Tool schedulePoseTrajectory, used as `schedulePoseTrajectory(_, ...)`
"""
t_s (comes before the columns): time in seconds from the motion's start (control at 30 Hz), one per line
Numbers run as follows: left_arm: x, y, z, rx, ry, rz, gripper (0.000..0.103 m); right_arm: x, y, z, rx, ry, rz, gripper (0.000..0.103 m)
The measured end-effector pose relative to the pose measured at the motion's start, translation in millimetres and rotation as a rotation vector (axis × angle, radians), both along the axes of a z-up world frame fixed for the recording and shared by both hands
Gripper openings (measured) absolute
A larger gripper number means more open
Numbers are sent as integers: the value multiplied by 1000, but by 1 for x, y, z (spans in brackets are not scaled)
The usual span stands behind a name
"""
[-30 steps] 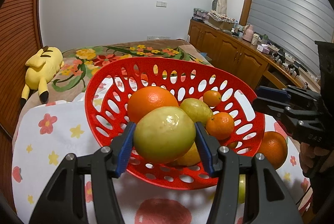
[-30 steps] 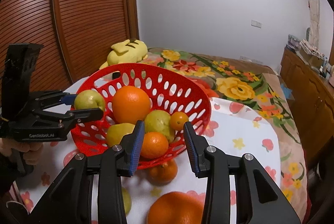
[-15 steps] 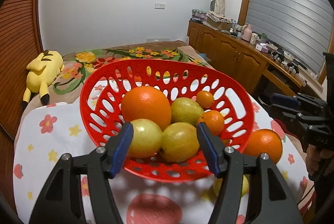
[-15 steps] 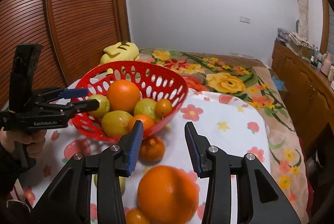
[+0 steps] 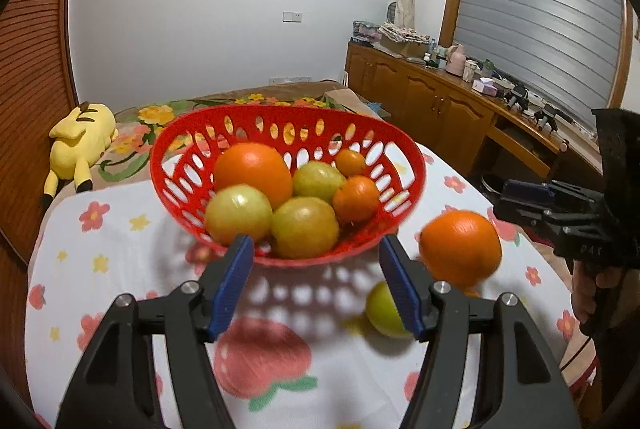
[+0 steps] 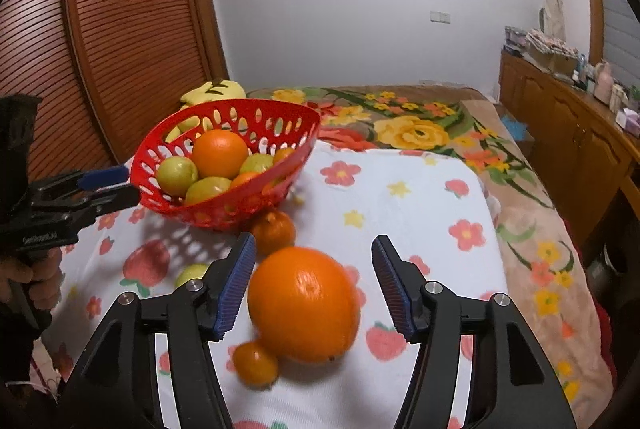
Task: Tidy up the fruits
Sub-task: 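Open both tools and withdraw toward the large orange and a green fruit, then grasp the large orange with the right tool while the left tool grasps a green fruit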
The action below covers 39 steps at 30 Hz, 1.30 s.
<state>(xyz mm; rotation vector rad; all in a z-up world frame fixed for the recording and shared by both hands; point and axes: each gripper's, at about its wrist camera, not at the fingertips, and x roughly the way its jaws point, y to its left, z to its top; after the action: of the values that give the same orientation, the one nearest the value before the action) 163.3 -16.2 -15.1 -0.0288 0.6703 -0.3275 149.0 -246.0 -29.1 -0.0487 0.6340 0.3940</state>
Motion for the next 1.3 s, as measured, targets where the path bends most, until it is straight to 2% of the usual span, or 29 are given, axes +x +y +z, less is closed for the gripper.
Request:
schedulePoseTrajectory(0.23, -19, -6, -9, 7, 15, -4, 65, -16, -6, -7, -4, 11, -11, 66)
schedulePoseTrajectory(0.47, -26, -14, -21, 20, 44, -14, 65, -14, -4, -19, -7, 37, -16, 71)
schedulePoseTrajectory(0.93, -29, -23, -38, 36, 91, -33, 65, 10, 13, -37, -16, 85, 17, 74)
schedulePoseTrajectory(1.3, -29, -24, -42, 42, 110, -28, 65, 28, 25, -56, -44, 145, 30, 84)
